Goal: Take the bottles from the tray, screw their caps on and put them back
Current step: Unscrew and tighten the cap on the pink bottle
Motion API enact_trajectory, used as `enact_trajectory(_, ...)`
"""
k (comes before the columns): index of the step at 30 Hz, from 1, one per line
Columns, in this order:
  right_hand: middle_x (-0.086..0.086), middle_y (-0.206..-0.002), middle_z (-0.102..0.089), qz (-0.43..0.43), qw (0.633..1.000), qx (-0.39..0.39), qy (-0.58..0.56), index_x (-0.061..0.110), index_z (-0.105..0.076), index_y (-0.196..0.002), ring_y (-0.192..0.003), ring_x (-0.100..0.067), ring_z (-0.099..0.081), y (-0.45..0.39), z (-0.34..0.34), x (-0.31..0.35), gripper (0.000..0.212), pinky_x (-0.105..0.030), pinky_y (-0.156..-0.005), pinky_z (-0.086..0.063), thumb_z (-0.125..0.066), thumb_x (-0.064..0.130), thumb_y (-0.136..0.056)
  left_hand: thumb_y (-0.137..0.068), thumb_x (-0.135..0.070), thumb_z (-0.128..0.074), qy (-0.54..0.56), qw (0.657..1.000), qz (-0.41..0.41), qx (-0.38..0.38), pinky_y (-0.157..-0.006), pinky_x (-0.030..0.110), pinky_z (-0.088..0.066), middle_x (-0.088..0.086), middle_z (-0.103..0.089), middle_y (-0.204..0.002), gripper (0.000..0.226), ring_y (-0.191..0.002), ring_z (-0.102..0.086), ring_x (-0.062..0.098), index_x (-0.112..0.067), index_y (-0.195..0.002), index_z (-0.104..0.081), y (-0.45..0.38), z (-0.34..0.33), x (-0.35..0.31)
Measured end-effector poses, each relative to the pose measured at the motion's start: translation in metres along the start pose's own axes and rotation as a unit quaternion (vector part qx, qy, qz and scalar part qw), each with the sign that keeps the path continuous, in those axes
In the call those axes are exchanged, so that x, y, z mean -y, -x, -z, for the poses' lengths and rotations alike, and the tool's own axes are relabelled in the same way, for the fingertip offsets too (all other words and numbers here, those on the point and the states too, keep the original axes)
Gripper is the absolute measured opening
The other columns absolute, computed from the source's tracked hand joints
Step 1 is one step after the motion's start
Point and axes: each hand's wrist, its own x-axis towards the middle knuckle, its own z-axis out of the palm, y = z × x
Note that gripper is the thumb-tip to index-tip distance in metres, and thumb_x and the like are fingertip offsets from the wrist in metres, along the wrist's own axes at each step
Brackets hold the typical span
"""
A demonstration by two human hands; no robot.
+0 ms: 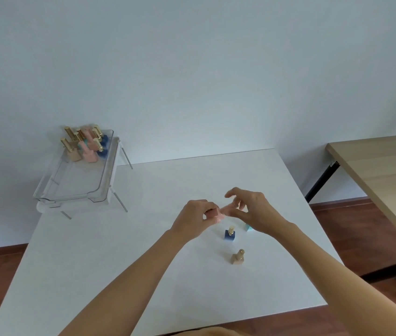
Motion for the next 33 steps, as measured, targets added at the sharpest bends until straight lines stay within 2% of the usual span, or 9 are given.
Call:
enact_trajectory(3, 0.014, -0.069, -0.059, 0.041, 0.999, -0.026, 0.002, 0.014, -0.064, -0.09, -0.065, -0.005, -0.051, 0.004, 0.0, -0.002, 0.005, -0.019, -0.064, -0.04, -0.066, 0.017, -0.087, -0.081, -0.025, -0.073, 0.003, 1.0, 0.001, 0.002, -0.077, 0.043, -0.053, 0.002, -0.066, -0.076, 0.014, -0.075, -0.061, 0.019, -0.017, -0.075, -0.065, 0.001, -0.002, -0.001)
enact_trajectory(7, 0.004, -0.052, -0.048, -0.039, 0.999, -0.033, 0.018, 0.008, -0.052, -0.069, -0.052, -0.019, -0.038, 0.004, -0.002, 0.001, 0.033, -0.03, -0.052, -0.036, -0.055, 0.03, -0.093, -0.082, -0.025, -0.072, -0.001, 1.0, -0.006, 0.01, -0.077, 0.042, -0.053, 0.003, -0.066, -0.078, 0.018, -0.076, -0.062, 0.02, -0.024, -0.07, -0.059, 0.0, -0.004, -0.007)
enact_trajectory(11, -0.02, -0.072, -0.059, -0.084, 0.995, -0.001, 0.06, 0.002, -0.058, -0.084, -0.06, -0.027, -0.041, 0.007, -0.006, 0.0, 0.036, -0.043, -0.063, -0.046, -0.044, 0.032, -0.098, -0.083, -0.027, -0.07, -0.009, 1.0, -0.011, 0.023, -0.076, 0.036, -0.052, 0.001, -0.065, -0.079, 0.008, -0.078, -0.061, 0.016, -0.021, -0.08, -0.066, 0.001, -0.006, -0.009)
enact_trajectory(14, -0.007, -0.081, -0.07, -0.062, 0.997, 0.003, 0.044, 0.009, -0.061, -0.082, -0.064, -0.021, -0.053, 0.01, -0.005, -0.005, 0.044, -0.037, -0.064, -0.048, -0.046, 0.049, -0.094, -0.083, -0.026, -0.071, -0.006, 1.0, -0.006, 0.022, -0.075, 0.033, -0.051, 0.001, -0.065, -0.078, 0.007, -0.076, -0.06, 0.016, -0.021, -0.081, -0.067, 0.001, -0.007, -0.008)
enact_trajectory(16, 0.011, -0.097, -0.073, 0.001, 0.999, 0.032, 0.025, 0.024, -0.058, -0.102, -0.069, -0.004, -0.057, 0.015, -0.004, -0.006, 0.016, -0.02, -0.067, -0.047, -0.057, 0.036, -0.092, -0.083, -0.027, -0.072, -0.005, 1.0, 0.0, 0.02, -0.073, 0.032, -0.05, 0.001, -0.065, -0.078, 0.008, -0.076, -0.061, 0.017, -0.02, -0.083, -0.068, 0.0, -0.007, -0.007)
enact_trajectory(18, 0.015, -0.097, -0.073, 0.028, 0.999, 0.029, 0.009, 0.024, -0.057, -0.104, -0.069, 0.002, -0.056, 0.017, -0.005, -0.007, 0.016, -0.01, -0.067, -0.042, -0.063, 0.021, -0.089, -0.083, -0.028, -0.072, -0.01, 1.0, 0.003, 0.023, -0.074, 0.032, -0.051, 0.002, -0.066, -0.081, 0.011, -0.078, -0.062, 0.017, -0.018, -0.087, -0.069, 0.0, -0.007, -0.007)
enact_trajectory(20, 0.011, -0.083, -0.073, 0.024, 1.0, -0.002, -0.014, 0.017, -0.059, -0.092, -0.064, 0.001, -0.053, 0.017, -0.008, -0.009, 0.003, -0.011, -0.059, -0.04, -0.061, 0.015, -0.091, -0.083, -0.028, -0.071, -0.004, 1.0, 0.0, 0.025, -0.075, 0.031, -0.051, 0.001, -0.066, -0.082, 0.01, -0.08, -0.062, 0.016, -0.019, -0.089, -0.07, -0.001, -0.008, -0.007)
enact_trajectory(29, 0.006, -0.045, -0.035, -0.065, 0.998, -0.017, -0.008, 0.018, -0.038, -0.055, -0.047, -0.015, -0.027, 0.017, -0.012, -0.014, 0.046, -0.027, -0.047, -0.027, -0.056, 0.041, -0.091, -0.085, -0.027, -0.071, -0.016, 0.999, -0.013, 0.032, -0.076, 0.036, -0.053, 0.002, -0.066, -0.083, 0.013, -0.081, -0.062, 0.018, -0.018, -0.095, -0.071, -0.003, -0.012, -0.011)
enact_trajectory(33, 0.026, -0.067, -0.064, -0.008, 0.999, -0.021, -0.04, 0.023, -0.059, -0.09, -0.059, -0.004, -0.048, 0.025, -0.01, -0.018, 0.006, -0.015, -0.057, -0.039, -0.06, 0.029, -0.092, -0.085, -0.03, -0.071, -0.015, 0.999, -0.019, 0.035, -0.072, 0.032, -0.05, -0.003, -0.061, -0.078, 0.012, -0.075, -0.059, 0.017, -0.019, -0.09, -0.07, -0.005, -0.012, -0.014)
